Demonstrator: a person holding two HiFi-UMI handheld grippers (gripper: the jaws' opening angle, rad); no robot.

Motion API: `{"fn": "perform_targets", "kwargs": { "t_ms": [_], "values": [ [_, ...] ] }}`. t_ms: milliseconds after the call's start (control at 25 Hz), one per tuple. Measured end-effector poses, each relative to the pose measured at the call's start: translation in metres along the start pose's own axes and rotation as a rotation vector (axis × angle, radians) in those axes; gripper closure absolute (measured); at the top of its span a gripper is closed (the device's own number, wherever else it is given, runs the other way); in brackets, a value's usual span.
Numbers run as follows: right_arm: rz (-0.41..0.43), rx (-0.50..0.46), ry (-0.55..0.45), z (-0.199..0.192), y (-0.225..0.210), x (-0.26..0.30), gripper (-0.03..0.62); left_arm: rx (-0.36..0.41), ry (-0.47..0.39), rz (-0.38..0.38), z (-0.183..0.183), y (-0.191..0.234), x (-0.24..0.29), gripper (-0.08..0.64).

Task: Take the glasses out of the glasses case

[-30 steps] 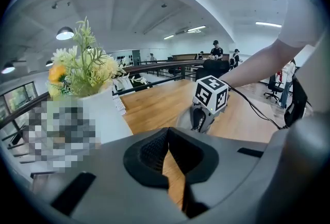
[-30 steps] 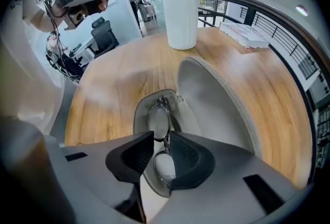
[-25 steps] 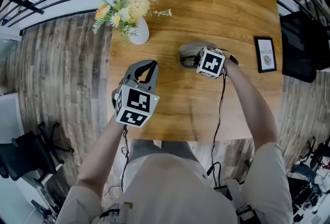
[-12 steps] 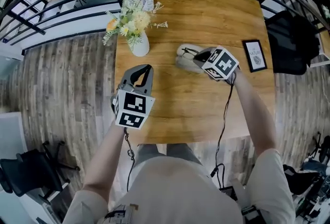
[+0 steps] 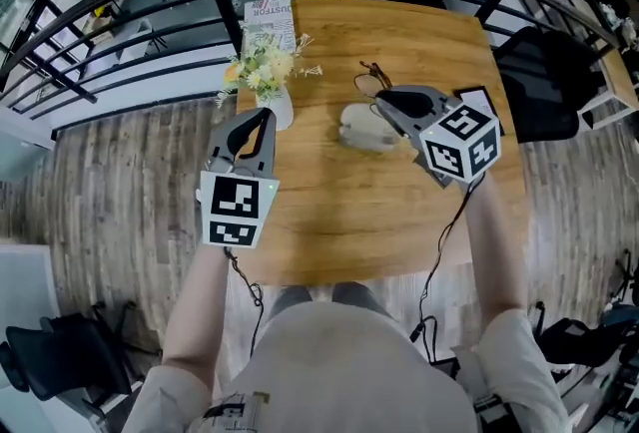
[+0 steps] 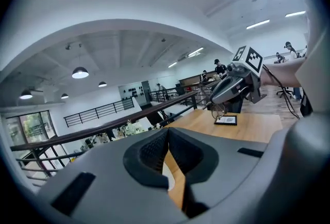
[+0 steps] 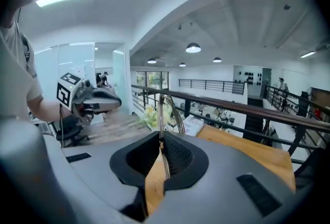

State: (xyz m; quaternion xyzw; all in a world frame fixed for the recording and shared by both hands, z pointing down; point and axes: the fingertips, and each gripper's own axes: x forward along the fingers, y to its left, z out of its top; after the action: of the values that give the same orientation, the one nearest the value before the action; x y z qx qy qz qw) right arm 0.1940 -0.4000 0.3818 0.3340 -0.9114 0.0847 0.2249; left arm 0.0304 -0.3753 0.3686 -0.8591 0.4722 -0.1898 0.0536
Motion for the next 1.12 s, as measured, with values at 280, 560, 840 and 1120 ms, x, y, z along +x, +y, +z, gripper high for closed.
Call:
{"fn": "perform_targets", "kwargs": {
  "t_ms": [280,560,840,1120],
  "values": [
    [-0.106,0.023,-0.269,0.08,0.037,-0.064,0.543,0.101,-0.176,0.031,0.07,0.01,-0.045,0.543],
    [-0.193,0.026,-0.47,0.125,0.086,-0.113,0.543,0.106,-0.276,0.074,0.102,0.019,-0.102,0.543],
    [-0.223,0.051,-0.517,0.116,0.113,-0.138,0.543,0.063,-0.279,0.101,0.1,0.018,-0.135,0.543],
    [-0.273,0.005,-0.454,0.086,0.126,-0.13,0.543,-0.033,-0.258,0.071,0.072,0.015,-0.145,0.543]
  ]
}}
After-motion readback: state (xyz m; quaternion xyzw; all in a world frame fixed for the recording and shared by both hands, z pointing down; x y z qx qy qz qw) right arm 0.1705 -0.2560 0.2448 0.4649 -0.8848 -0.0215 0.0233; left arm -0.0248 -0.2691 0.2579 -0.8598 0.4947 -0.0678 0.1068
